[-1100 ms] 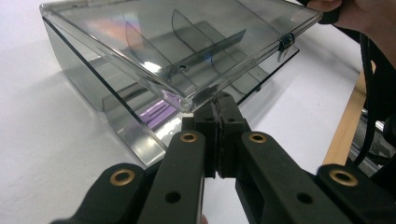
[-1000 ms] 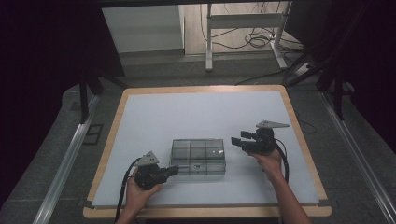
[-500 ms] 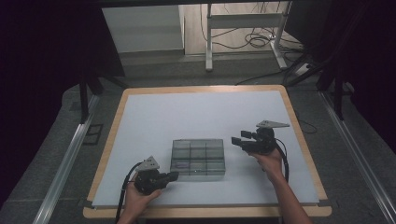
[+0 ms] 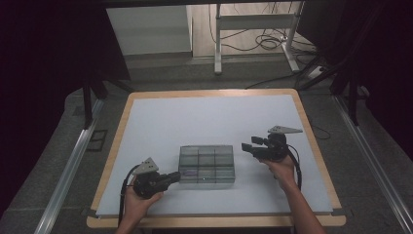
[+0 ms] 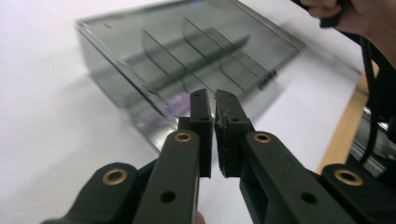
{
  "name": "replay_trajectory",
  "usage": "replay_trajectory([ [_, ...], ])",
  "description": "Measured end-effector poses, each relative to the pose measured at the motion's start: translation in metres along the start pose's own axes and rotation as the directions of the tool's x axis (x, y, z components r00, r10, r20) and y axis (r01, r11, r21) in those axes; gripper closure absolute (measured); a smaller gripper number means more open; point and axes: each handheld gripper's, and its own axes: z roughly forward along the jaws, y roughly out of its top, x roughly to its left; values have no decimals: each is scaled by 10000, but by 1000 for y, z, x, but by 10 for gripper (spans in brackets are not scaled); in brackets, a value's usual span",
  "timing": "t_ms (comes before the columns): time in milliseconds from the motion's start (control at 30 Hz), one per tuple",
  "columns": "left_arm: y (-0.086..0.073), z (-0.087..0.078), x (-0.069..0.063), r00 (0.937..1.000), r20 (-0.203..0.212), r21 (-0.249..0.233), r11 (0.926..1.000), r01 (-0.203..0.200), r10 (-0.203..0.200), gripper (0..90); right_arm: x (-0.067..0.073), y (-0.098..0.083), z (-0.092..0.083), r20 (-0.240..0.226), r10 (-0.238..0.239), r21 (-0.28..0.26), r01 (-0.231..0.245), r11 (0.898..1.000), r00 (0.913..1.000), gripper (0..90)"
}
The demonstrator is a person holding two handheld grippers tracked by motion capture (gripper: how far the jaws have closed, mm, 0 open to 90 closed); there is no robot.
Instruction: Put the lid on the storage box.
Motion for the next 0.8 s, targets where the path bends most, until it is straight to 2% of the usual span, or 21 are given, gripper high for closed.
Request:
replay_trajectory([
  [100, 5, -4, 11, 9982, -595, -171, 9998, 59, -69, 822, 0, 0, 0, 2, -9, -11, 9, 10000, 10000, 343],
  [200, 8, -6, 25, 9929, -1162, -276, 9994, 225, -255, 668, 0, 0, 0, -2, -16, -9, 16, 10000, 10000, 342],
  [267, 8, -6, 32, 9896, -1400, -265, 9992, 311, -345, 585, 0, 0, 0, -3, -9, -10, 9, 10000, 10000, 342],
  [333, 7, -6, 40, 9850, -1649, -183, 9986, 490, -514, 478, 0, 0, 0, -13, 16, 0, -16, 10000, 10000, 342],
  [433, 3, -6, 48, 9762, -2050, -83, 9975, 708, -710, 373, -1, -1, 0, -13, -20, 3, 20, 10000, 10000, 342],
  [533, -1, -7, 52, 9706, -2306, 42, 9974, 718, -689, 323, -1, -2, 0, 10, -13, 13, 13, 10000, 10000, 341],
  [800, -3, -9, 52, 9701, -2351, 10, 9980, 627, -607, 297, -1, -4, 1, -16, 11, 30, -11, 10000, 10000, 341],
])
